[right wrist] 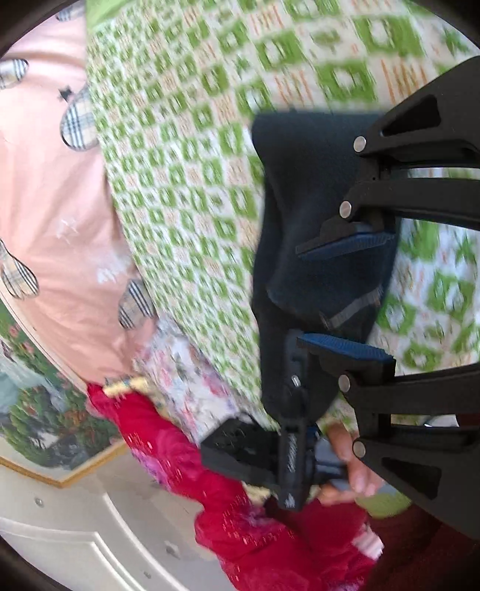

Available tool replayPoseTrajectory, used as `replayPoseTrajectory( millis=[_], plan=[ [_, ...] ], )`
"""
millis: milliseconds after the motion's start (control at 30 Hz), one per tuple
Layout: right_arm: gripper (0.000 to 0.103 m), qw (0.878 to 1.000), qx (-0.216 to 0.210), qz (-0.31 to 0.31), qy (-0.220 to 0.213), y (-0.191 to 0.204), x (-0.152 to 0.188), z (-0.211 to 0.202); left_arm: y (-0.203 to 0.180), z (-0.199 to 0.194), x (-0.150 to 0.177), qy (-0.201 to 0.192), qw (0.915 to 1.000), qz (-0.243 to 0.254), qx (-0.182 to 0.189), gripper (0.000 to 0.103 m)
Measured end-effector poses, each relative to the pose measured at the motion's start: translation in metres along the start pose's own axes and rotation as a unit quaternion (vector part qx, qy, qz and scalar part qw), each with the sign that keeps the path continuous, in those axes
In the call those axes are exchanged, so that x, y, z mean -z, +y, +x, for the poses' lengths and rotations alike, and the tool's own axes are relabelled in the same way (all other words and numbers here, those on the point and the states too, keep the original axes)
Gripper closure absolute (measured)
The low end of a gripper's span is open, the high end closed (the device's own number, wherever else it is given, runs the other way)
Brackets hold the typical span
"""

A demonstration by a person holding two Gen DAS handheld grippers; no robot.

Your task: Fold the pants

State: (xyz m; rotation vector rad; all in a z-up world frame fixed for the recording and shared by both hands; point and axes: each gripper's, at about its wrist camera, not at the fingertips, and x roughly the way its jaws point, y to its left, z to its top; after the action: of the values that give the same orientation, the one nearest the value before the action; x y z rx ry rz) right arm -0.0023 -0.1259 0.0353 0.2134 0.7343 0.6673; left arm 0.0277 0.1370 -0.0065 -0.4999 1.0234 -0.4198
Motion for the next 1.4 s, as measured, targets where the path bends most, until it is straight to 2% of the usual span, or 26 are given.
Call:
replayPoseTrajectory(
  millis=[67,133,167,233,267,300,333,367,433,533,700,900,1033,1100,1133,1267,1400],
  plan=[
    [0.060,0.999,0.046,0.009,-0.001,-0.014,-0.006,0.000,-0.004,0.009,-0.002,0.008,0.9998,0.000,-0.019,0.046],
    [0.060,0.997,0.071,0.021,0.002,-0.025,-0.011,0.003,-0.006,0.022,-0.003,0.021,0.9989,-0.003,-0.042,0.047],
    [0.060,0.997,0.074,0.026,0.005,-0.030,-0.013,0.006,-0.007,0.030,-0.004,0.028,0.9981,-0.005,-0.055,0.051],
    [0.061,0.997,0.077,0.028,0.015,-0.034,-0.013,0.014,-0.009,0.037,-0.004,0.029,0.9976,-0.003,-0.063,0.068],
    [0.066,0.997,0.076,0.026,0.022,-0.034,-0.012,0.018,-0.011,0.039,-0.005,0.026,0.9977,-0.001,-0.062,0.079],
    [0.078,0.996,0.076,0.025,0.031,-0.033,-0.010,0.023,-0.013,0.038,-0.006,0.021,0.9977,0.002,-0.064,0.083],
    [0.083,0.996,0.077,0.023,0.044,-0.031,-0.009,0.031,-0.017,0.035,-0.008,0.012,0.9978,0.007,-0.065,0.086],
    [0.089,0.996,0.074,0.018,0.054,-0.028,-0.009,0.037,-0.020,0.030,-0.010,0.004,0.9979,0.015,-0.062,0.087],
    [0.089,0.996,0.071,0.007,0.055,-0.021,-0.009,0.042,-0.027,0.019,-0.012,-0.012,0.9976,0.034,-0.059,0.087],
    [0.089,0.995,0.076,-0.003,0.067,-0.017,-0.008,0.053,-0.022,0.019,-0.007,-0.007,0.9966,0.037,-0.073,0.089],
    [0.090,0.991,0.079,-0.017,0.104,-0.016,0.010,0.078,0.003,0.031,0.007,0.007,0.9969,0.010,-0.078,0.089],
    [0.089,0.993,0.069,-0.009,0.096,-0.011,0.001,0.071,0.002,0.017,0.013,-0.010,0.9960,0.017,-0.087,0.081],
    [0.089,0.995,0.043,-0.036,0.088,0.015,-0.010,0.068,0.015,-0.009,0.021,-0.035,0.9947,-0.012,-0.095,0.082],
    [0.089,0.994,0.030,-0.049,0.090,0.028,-0.014,0.073,0.029,-0.025,0.029,-0.045,0.9936,-0.046,-0.092,0.070],
    [0.089,0.994,0.018,-0.060,0.093,0.038,-0.016,0.078,0.034,-0.032,0.032,-0.051,0.9928,-0.061,-0.090,0.068],
    [0.089,0.991,-0.008,-0.084,0.108,0.062,-0.020,0.096,0.055,-0.065,0.050,-0.081,0.9857,-0.109,-0.099,0.065],
    [0.089,0.987,-0.033,-0.098,0.126,0.084,-0.021,0.118,0.078,-0.103,0.072,-0.122,0.9720,-0.158,-0.123,0.060]
  ],
)
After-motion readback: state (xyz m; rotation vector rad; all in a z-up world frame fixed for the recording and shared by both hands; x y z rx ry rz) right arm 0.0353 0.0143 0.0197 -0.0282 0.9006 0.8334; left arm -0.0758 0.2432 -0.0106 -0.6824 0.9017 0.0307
